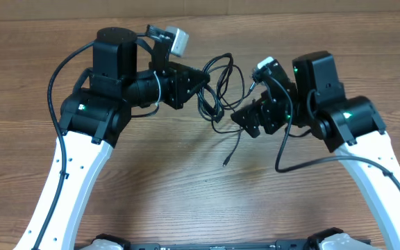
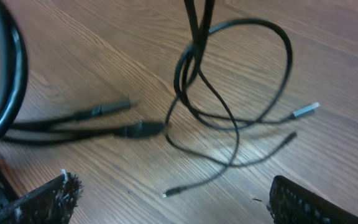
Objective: Untangle cables
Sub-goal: 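Move the right gripper back toward the left gripper's hanging cables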
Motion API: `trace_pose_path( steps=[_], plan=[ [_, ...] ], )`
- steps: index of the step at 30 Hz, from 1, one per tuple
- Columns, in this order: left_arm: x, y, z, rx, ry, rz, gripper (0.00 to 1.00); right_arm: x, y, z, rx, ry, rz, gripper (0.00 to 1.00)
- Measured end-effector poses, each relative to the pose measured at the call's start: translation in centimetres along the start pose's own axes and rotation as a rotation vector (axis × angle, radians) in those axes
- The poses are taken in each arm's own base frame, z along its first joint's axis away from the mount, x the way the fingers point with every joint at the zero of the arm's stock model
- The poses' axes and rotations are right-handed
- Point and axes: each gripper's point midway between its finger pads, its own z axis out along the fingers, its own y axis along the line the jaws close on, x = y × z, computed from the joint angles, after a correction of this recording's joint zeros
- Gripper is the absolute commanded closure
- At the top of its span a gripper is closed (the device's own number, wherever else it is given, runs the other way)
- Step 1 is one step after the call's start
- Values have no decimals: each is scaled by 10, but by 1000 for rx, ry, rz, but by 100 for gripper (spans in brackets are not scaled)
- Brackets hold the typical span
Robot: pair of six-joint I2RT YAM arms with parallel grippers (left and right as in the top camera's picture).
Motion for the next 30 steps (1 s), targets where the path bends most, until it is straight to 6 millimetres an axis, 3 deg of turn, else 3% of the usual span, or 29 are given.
trace_pose_path(
  steps=[3,9,19,25,30],
  plan=[
    [-4,-5,0,25,-12,-55,96,-5,1,6,-23,-14,-11,11],
    [-7,-21,-1,116,-8,-78,96,-11,-4,20,-40,-18,-7,11],
    [-5,-28,-2,156,10,-124,96,-10,-5,40,-92,1,23,14],
    [1,-19,-1,108,21,-54,96,-4,-6,41,-80,30,87,14],
    [11,-2,-1,19,43,47,96,15,-30,39,64,99,278,14]
  ],
)
